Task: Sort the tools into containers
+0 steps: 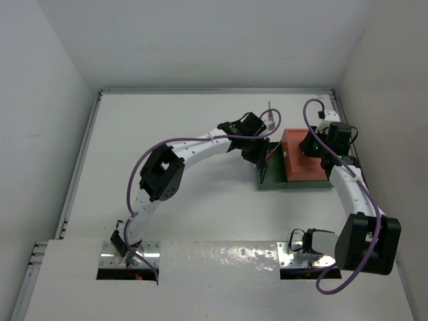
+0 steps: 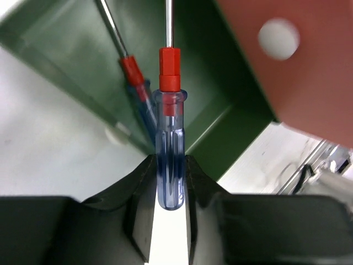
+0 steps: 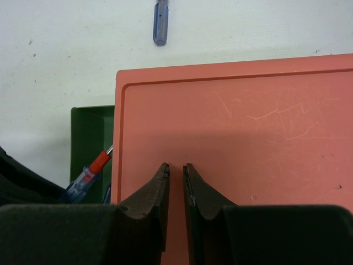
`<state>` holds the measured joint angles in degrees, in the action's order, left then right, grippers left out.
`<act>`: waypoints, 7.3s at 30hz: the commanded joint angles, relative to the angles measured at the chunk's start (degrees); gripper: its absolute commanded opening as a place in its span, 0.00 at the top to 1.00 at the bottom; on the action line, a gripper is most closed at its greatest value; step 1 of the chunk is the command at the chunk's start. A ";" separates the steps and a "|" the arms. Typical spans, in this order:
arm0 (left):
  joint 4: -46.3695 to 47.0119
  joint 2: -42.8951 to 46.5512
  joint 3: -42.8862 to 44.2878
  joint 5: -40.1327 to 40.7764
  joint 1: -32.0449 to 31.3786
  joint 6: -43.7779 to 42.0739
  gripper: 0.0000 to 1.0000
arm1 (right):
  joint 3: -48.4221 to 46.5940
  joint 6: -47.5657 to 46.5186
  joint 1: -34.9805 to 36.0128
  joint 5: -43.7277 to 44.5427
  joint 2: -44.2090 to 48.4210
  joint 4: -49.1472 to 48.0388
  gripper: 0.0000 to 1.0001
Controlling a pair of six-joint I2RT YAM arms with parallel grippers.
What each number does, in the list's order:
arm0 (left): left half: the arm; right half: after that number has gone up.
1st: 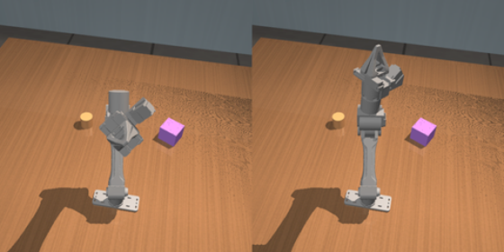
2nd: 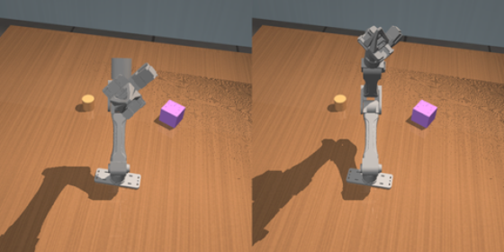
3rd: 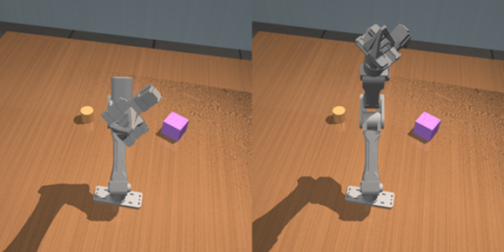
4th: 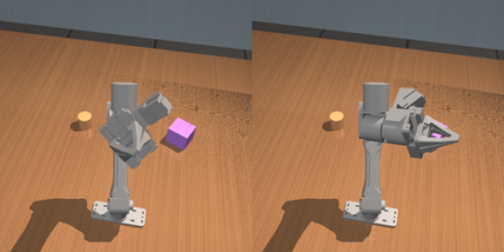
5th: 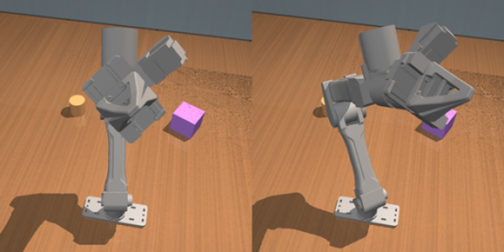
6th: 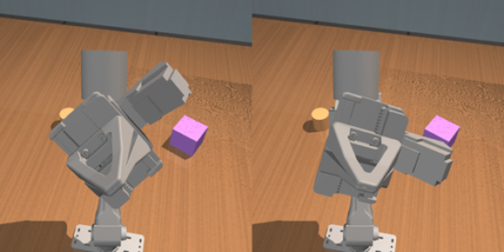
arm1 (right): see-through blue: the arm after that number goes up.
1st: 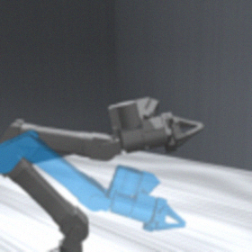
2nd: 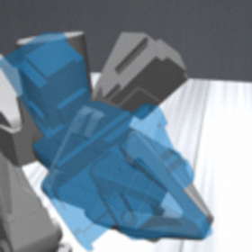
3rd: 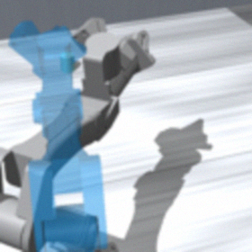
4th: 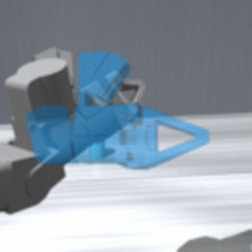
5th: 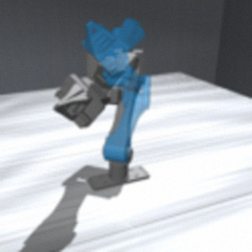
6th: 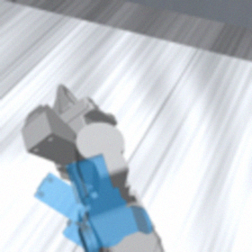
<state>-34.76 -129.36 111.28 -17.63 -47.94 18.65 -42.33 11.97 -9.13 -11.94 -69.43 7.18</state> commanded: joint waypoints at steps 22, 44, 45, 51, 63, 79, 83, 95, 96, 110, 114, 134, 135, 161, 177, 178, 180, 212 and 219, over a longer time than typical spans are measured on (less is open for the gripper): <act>10.33 7.09 15.37 -6.03 9.35 -1.08 0.62 | -29.87 -4.58 1.56 -0.52 -13.08 26.03 0.73; 15.60 28.37 -18.82 1.72 41.70 -6.97 0.60 | -83.53 -4.76 16.86 18.26 -65.92 40.73 0.26; 15.60 28.46 -19.69 1.20 41.88 -7.05 0.60 | -85.10 -4.67 16.86 18.88 -66.79 40.29 0.26; 14.72 28.20 -20.06 -1.53 42.76 -6.79 0.60 | -88.91 -4.85 18.00 20.29 -73.30 37.56 0.30; 14.02 27.14 -20.40 -4.87 46.88 -3.54 0.60 | -86.34 -3.45 18.97 23.82 -77.87 33.78 0.39; 13.93 26.79 -20.67 -5.31 49.88 -3.01 0.58 | -86.52 0.60 19.06 22.76 -81.04 31.23 0.75; 13.76 26.97 -20.58 -5.31 50.49 -2.92 0.58 | -86.08 1.39 19.06 21.44 -80.87 31.67 1.00; 13.23 29.42 -21.45 -4.17 52.69 -3.45 0.58 | -72.05 4.46 22.65 17.91 -50.42 20.79 1.00; 13.67 30.04 -22.24 -4.00 52.69 -3.54 0.58 | -68.63 5.08 23.01 18.18 -47.23 19.38 1.00; 16.92 35.93 -31.13 -3.47 55.85 -1.60 0.58 | -11.31 17.65 26.61 21.87 -13.98 15.06 1.00; 17.27 36.98 -31.92 -3.55 56.29 -1.25 0.58 | -7.69 19.32 27.67 23.02 -12.23 14.53 1.00; 17.80 40.33 -32.80 -3.64 57.61 -1.07 0.57 | -24.98 10.29 32.59 21.18 -9.59 24.00 0.01; 17.63 40.33 -32.80 -3.38 57.61 -1.34 0.57 | -27.96 9.14 32.59 20.91 -9.41 25.07 0.01; 8.93 19.78 -20.43 -0.12 14.39 -21.38 0.68 | -30.12 1.74 -1.15 15.29 -19.43 32.38 1.00; 13.74 -1.86 -8.11 -3.72 2.33 -14.36 0.70 | -12.08 4.30 -1.77 12.66 -15.65 16.03 1.00; 14.89 -2.56 -7.67 -4.16 2.07 -13.65 0.70 | -11.56 4.38 -1.77 12.47 -15.74 15.68 1.00; 19.18 -3.18 -5.92 -5.48 1.28 -10.94 0.67 | -10.94 4.64 -1.77 12.21 -16.09 15.15 1.00; 8.68 -1.27 13.87 3.10 6.97 -23.82 0.61 | -25.78 0.25 -1.95 15.44 -15.12 25.86 0.49; 1.18 12.80 3.52 23.23 18.05 -36.23 0.59 | -30.54 9.12 -7.39 29.52 -11.44 35.26 0.01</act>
<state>-30.28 -125.56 118.58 -7.60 -34.44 -9.13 -70.85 16.53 -13.08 10.24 -83.92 35.09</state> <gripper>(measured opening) 0.411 0.986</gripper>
